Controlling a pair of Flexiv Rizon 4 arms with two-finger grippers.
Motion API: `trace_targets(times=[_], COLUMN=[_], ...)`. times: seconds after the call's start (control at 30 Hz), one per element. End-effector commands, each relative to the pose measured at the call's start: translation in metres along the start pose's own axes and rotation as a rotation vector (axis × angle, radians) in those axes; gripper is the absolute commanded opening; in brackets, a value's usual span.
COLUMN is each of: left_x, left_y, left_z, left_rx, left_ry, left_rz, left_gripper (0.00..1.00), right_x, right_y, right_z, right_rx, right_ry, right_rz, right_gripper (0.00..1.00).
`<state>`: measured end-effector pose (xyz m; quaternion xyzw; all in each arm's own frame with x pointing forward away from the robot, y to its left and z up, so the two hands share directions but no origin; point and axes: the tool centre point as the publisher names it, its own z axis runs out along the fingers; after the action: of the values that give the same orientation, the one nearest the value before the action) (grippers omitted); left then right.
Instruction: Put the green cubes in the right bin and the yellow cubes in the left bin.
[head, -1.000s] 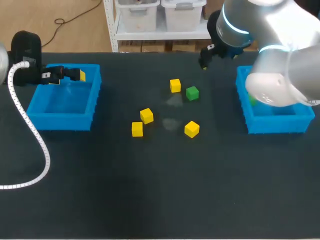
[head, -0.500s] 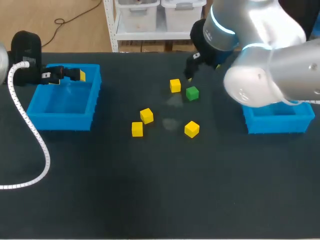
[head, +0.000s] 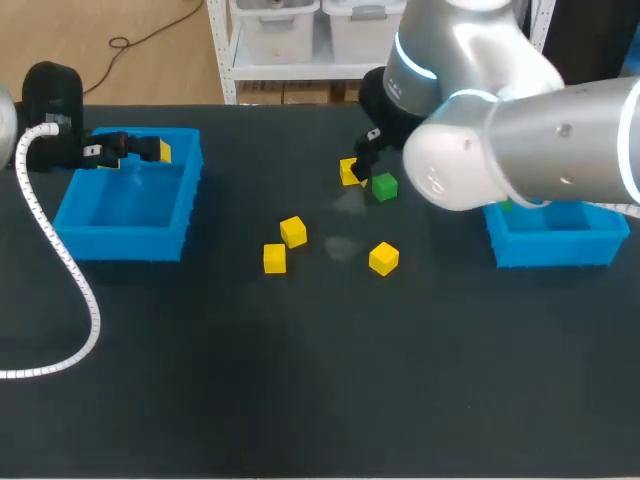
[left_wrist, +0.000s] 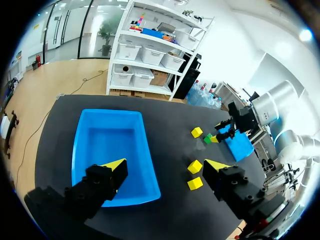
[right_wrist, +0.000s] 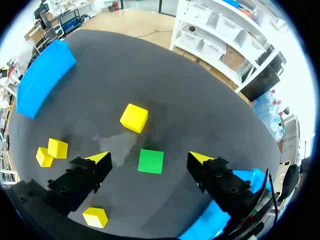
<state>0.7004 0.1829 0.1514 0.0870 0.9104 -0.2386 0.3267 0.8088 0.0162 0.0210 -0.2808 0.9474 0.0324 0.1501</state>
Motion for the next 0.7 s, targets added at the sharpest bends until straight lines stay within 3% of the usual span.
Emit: trace_targets(times=[0.03,0.7], left_x=[0.001,0.001], left_y=[0.002,0.002], left_z=[0.0,0.0], left_rx=[0.009,0.009], left_ry=[-0.007,-0.007], left_rz=[0.002,0.002], left_gripper=[1.0,1.0], right_x=[-0.007,0.002], right_y=[-0.001,-0.015], right_z=[0.014,0.039], right_rx=[0.002,0.029], right_ry=[0.037,0.099], right_rz=[-0.004,0.029], right_gripper=[1.0,1.0])
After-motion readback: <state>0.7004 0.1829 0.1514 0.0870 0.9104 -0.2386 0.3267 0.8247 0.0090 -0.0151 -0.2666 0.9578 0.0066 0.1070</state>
